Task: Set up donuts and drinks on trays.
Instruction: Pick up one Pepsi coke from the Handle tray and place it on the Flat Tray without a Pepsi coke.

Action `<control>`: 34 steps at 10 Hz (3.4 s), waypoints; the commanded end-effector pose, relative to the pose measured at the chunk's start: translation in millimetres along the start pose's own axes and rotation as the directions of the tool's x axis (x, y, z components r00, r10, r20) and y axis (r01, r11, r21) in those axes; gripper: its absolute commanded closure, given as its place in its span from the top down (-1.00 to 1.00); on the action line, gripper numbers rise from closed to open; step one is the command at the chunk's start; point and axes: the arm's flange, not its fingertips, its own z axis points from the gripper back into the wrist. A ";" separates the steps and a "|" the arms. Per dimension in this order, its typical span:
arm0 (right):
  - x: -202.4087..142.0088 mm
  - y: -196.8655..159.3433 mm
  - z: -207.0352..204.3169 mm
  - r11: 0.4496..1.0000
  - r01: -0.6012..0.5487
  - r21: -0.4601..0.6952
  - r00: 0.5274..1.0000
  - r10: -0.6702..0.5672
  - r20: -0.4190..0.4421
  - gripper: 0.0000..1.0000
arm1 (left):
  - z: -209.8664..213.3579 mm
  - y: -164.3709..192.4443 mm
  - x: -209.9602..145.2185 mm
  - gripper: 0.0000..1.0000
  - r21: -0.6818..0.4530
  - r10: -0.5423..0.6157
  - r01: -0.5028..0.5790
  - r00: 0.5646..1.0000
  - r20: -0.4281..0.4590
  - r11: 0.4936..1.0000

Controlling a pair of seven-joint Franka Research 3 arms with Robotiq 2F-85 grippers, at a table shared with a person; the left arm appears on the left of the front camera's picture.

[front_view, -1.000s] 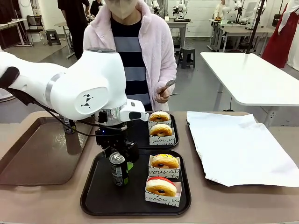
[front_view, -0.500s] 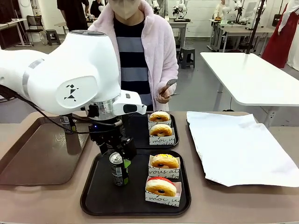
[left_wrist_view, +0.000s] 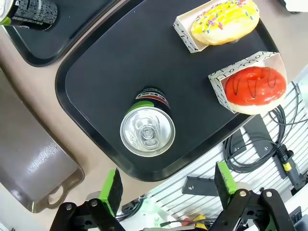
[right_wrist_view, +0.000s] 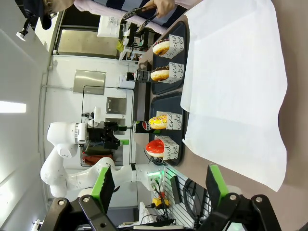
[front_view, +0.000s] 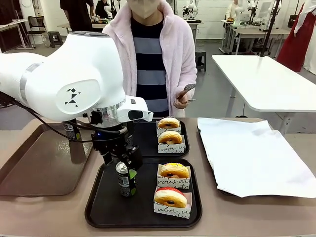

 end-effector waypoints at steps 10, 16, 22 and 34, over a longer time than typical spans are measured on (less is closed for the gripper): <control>-0.1 0.0 0.5 1.000 0.000 0.014 1.000 0.000 0.005 1.00 | 4.9 35.7 -1.8 0.98 -0.124 0.116 -0.119 0.993 -0.036 0.985; -0.1 0.0 0.5 1.000 0.000 0.014 1.000 0.000 0.005 1.00 | 47.6 241.5 -107.1 0.98 -0.184 0.569 -0.554 0.821 0.039 0.812; -0.1 0.0 0.5 1.000 0.000 0.014 1.000 0.000 0.005 1.00 | 56.9 260.6 -105.8 0.98 -0.206 0.572 -0.554 0.819 0.034 0.806; -0.1 0.0 0.5 1.000 0.000 0.014 1.000 0.000 0.005 1.00 | 19.6 450.9 -204.6 0.98 -0.948 0.421 -0.103 0.906 0.035 0.300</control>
